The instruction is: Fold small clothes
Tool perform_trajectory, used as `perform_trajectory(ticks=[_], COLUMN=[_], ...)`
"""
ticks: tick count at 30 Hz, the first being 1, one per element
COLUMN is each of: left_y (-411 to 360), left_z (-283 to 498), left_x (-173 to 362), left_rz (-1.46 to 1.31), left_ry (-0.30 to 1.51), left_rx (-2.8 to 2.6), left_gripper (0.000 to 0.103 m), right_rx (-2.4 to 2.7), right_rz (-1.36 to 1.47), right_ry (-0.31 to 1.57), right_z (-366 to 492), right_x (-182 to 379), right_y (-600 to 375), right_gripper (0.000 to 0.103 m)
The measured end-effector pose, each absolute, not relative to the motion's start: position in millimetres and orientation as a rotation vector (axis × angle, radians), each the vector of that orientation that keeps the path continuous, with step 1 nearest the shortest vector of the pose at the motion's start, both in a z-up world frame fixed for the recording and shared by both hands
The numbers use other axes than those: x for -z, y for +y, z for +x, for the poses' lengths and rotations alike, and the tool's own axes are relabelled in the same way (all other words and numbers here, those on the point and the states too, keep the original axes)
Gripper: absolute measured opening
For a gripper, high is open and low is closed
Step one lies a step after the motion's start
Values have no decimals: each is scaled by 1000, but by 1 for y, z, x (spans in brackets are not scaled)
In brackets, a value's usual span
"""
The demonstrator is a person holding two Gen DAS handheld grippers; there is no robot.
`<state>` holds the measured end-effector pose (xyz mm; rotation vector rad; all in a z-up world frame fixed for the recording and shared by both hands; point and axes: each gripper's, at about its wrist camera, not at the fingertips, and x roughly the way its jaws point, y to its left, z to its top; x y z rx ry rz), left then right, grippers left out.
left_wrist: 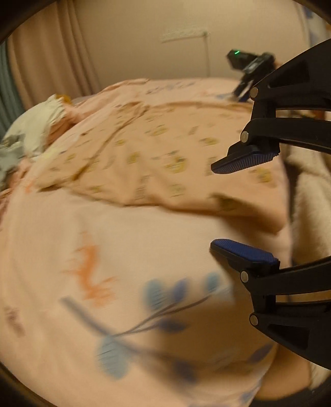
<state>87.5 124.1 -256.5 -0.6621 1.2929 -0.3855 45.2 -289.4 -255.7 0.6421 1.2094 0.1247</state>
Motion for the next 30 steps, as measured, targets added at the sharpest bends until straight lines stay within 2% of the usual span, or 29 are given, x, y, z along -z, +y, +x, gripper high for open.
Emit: perform_trajectory(ticks=[6, 10, 13, 24, 30], left_y=[103, 102, 94, 106, 93], left_z=[77, 78, 76, 80, 79], left_x=[271, 281, 284, 256, 280], left_rz=[-769, -902, -891, -791, -817], left_ry=[1298, 1331, 1351, 1215, 1328], left_rx=[482, 557, 584, 496, 558], left_gripper=[51, 51, 51, 51, 51], right_rx=[-208, -209, -218, -252, -246], right_rz=[765, 729, 732, 810, 816], right_ry=[1189, 1187, 1183, 1176, 1202], right_z=[31, 33, 37, 43, 38], right_x=[263, 261, 261, 257, 259], right_y=[-274, -259, -252, -251, -252], right_gripper=[73, 72, 69, 62, 63])
